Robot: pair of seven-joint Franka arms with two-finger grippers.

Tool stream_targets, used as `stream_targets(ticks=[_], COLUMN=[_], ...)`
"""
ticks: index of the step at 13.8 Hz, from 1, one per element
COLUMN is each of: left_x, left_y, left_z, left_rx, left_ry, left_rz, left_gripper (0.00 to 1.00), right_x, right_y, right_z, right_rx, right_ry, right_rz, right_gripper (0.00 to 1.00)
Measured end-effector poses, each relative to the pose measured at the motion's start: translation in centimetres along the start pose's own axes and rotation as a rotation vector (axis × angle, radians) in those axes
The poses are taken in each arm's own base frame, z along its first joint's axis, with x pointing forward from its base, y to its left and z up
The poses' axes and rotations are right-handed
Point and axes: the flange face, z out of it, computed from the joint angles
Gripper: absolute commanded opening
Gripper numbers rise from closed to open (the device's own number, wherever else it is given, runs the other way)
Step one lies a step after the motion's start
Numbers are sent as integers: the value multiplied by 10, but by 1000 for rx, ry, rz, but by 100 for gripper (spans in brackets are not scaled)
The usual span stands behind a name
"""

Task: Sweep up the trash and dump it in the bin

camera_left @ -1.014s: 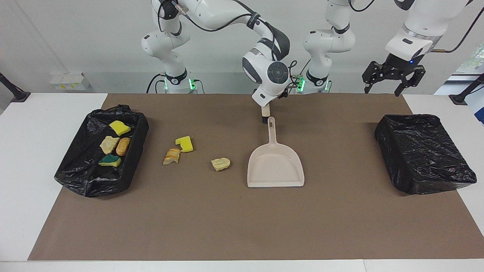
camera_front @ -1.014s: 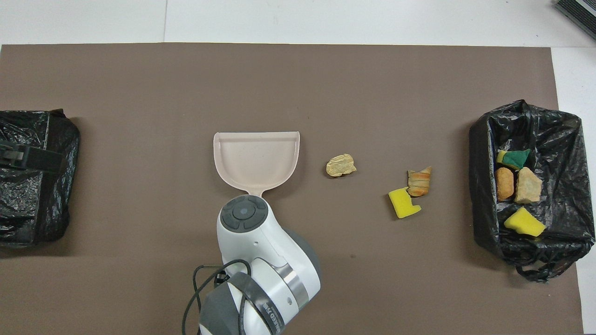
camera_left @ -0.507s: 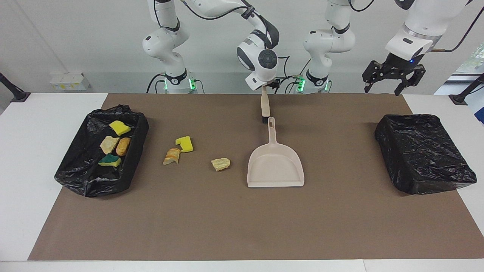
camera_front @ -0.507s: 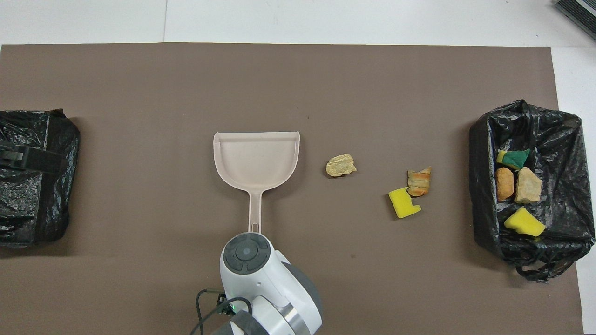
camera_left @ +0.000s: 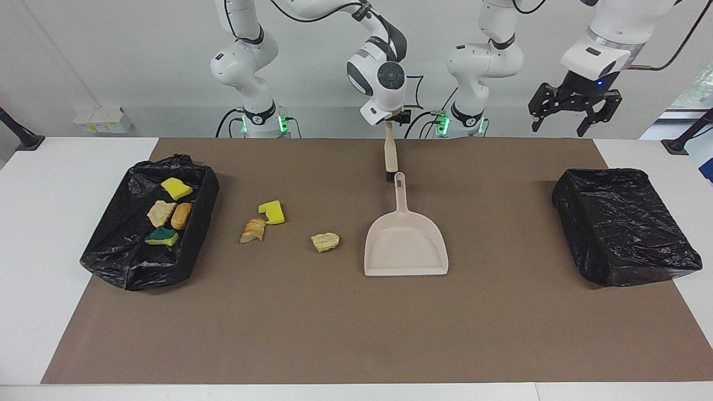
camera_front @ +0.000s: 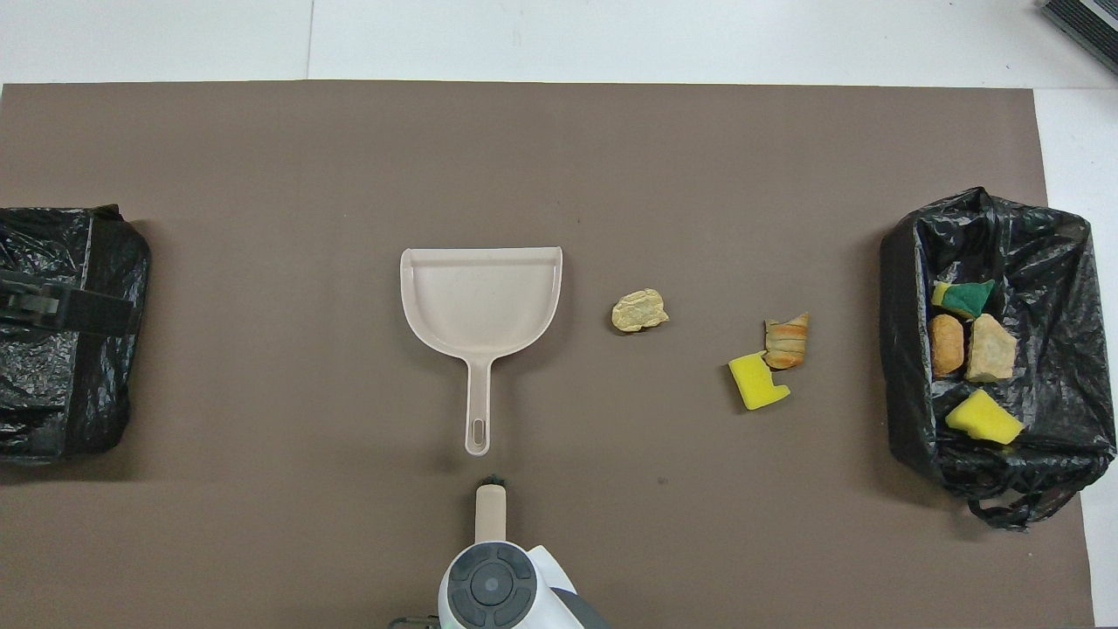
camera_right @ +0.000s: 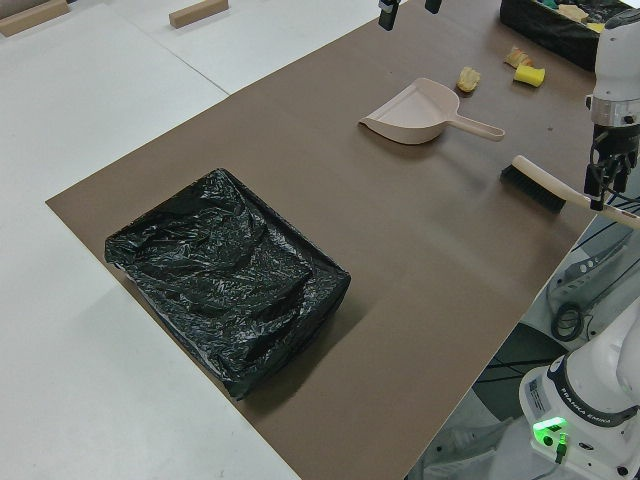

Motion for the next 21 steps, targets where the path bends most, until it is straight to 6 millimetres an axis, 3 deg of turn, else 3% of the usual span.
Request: stream_targets(ticks=[3,5,7,8,13,16,17,21], left_x=[8,12,12,10,2,-13,-19,-23], left_y=[57,106,148,166,241,279,285,280], left_z=[37,78,125,148,251,301,311,320], left_rx=[-3,-3,-6,-7,-12,-10,-11,-8], left_ry=[-27,-25,-6,-5,-22,-35,-34,-38], left_rz=[32,3,-22,-30,-60,-70,-69,-77], left_gripper=[100,100,100,100,100,100,93,25], right_x=[3,6,7,7,6,11,18,51], right_y=[1,3,3,3,5,15,24,69], right_z=[5,13,15,15,17,10,6,-25], right_rx=[6,-2,-7,-7,-22,-63,-99,-228], right_ry=[9,8,5,5,-8,-31,-27,-40], right_rz=[-7,-9,-12,-12,-14,-3,-2,36], right_gripper=[82,53,8,0,0,0,0,0])
